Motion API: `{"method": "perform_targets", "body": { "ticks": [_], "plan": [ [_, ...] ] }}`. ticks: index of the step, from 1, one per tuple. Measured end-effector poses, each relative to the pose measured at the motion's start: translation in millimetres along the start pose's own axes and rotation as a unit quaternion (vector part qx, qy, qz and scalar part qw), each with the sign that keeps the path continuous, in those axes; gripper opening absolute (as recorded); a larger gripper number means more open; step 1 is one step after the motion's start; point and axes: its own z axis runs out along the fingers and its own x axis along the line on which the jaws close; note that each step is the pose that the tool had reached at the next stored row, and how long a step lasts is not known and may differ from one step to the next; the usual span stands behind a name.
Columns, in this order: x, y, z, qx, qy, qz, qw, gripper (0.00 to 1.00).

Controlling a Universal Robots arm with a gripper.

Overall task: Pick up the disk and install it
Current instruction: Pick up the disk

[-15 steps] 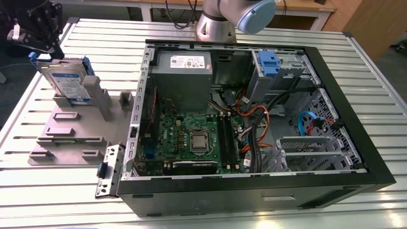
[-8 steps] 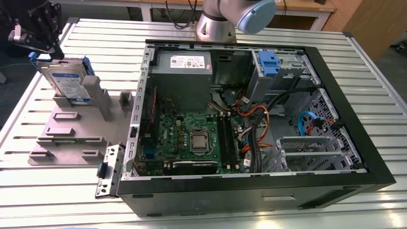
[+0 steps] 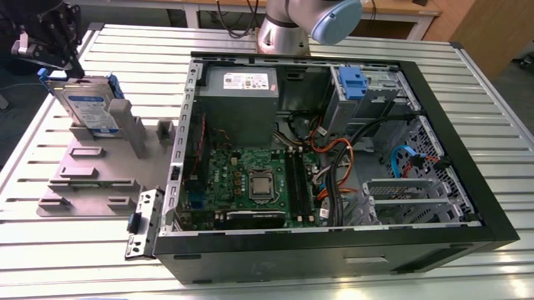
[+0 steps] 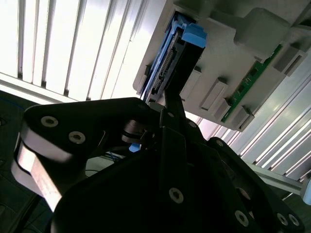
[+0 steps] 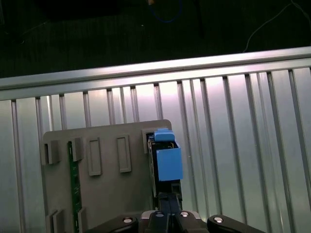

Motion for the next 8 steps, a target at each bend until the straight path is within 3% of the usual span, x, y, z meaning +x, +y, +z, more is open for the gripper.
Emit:
{"method": "perform_targets", "body": {
  "ticks": [8],
  "plan": [
    [-1.1, -1.5, 0.2, 0.0000, 0.0000, 0.000, 1.00000, 0.11]
  ]
}}
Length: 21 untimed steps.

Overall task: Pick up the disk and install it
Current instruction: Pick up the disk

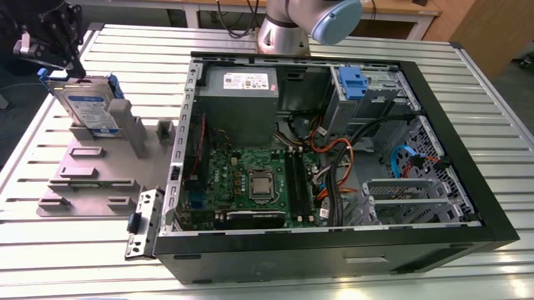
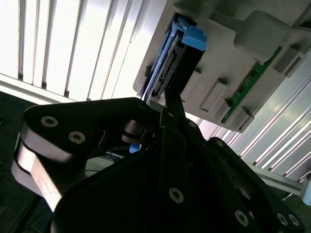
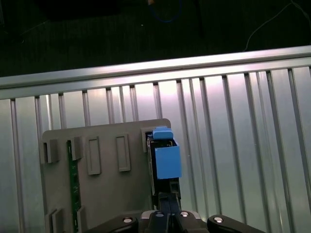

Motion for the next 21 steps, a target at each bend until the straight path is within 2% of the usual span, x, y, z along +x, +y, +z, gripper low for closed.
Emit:
{"method": "perform_targets", "body": {
  "ticks": [8, 10, 11, 12, 13, 15, 16, 18, 20, 21],
  "plan": [
    [-0.1, 0.0, 0.0, 0.0000, 0.0000, 0.000, 1.00000, 0.11],
    [-0.1, 0.0, 0.1, 0.0000, 0.0000, 0.000, 1.00000, 0.23],
    [-0.1, 0.0, 0.0, 0.0000, 0.0000, 0.000, 1.00000, 0.23],
    [-0.1, 0.0, 0.0, 0.0000, 0.0000, 0.000, 1.00000, 0.29],
    [-0.1, 0.0, 0.0, 0.0000, 0.0000, 0.000, 1.00000, 0.29],
    [-0.1, 0.0, 0.0, 0.0000, 0.0000, 0.000, 1.00000, 0.41],
    [-0.1, 0.0, 0.0, 0.0000, 0.0000, 0.000, 1.00000, 0.41],
    [-0.1, 0.0, 0.1, 0.0000, 0.0000, 0.000, 1.00000, 0.53],
    [-0.2, 0.1, 0.1, 0.0001, 0.0000, 0.000, 1.00000, 0.53],
    [-0.2, 0.3, 0.0, 0.0003, 0.0000, 0.000, 1.00000, 0.59]
  ]
}}
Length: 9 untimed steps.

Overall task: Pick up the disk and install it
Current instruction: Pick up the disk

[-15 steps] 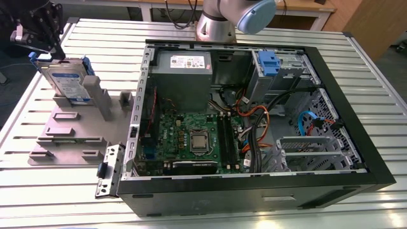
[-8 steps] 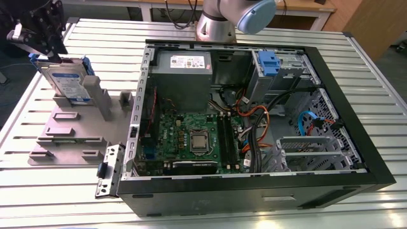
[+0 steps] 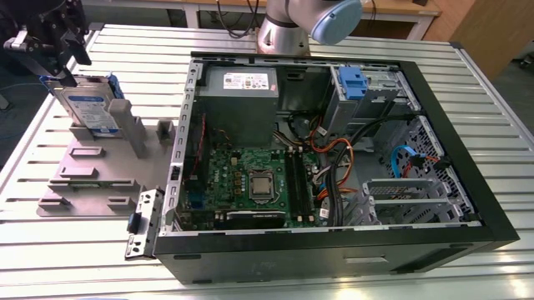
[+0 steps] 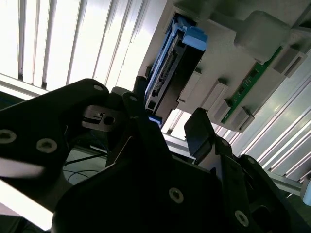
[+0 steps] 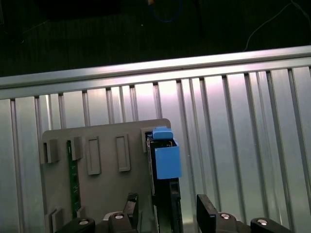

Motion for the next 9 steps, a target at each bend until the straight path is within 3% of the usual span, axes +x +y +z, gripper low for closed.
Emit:
{"method": "perform_targets", "body": {
  "ticks": [5, 9],
  "plan": [
    [0.3, 1.0, 2.7, 0.0054, -0.0018, -0.005, 0.99997, 0.59],
    [0.5, 1.7, 3.7, 0.0068, -0.0022, -0.012, 0.99991, 0.59]
  ]
}}
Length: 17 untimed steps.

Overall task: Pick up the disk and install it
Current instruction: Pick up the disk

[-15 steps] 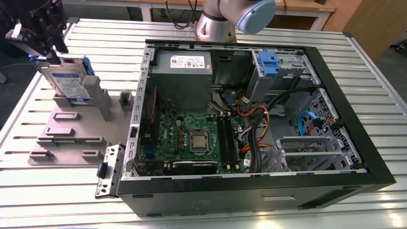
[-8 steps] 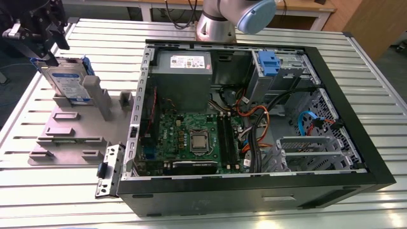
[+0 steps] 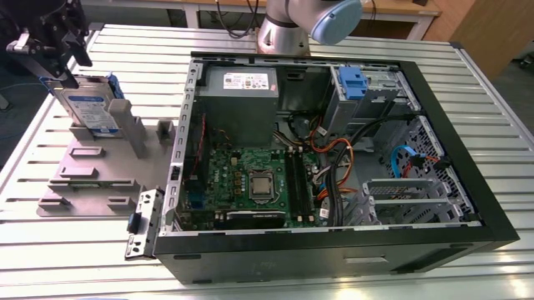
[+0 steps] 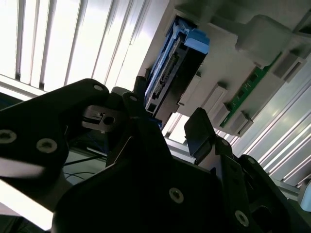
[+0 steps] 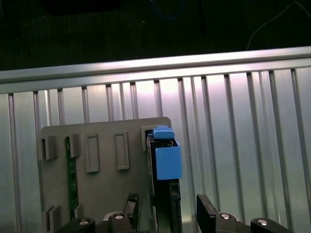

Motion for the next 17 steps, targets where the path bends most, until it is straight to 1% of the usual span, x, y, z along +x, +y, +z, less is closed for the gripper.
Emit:
{"method": "perform_targets", "body": {
  "ticks": [8, 13, 17],
  "plan": [
    [0.4, 2.8, 2.5, 0.0006, 0.0000, -0.015, 0.99988, 0.59],
    [0.8, 3.8, 7.0, 0.0014, -0.0004, -0.028, 0.99962, 0.59],
    [1.0, 4.2, 11.2, 0.0019, -0.0009, -0.040, 0.99920, 0.59]
  ]
}}
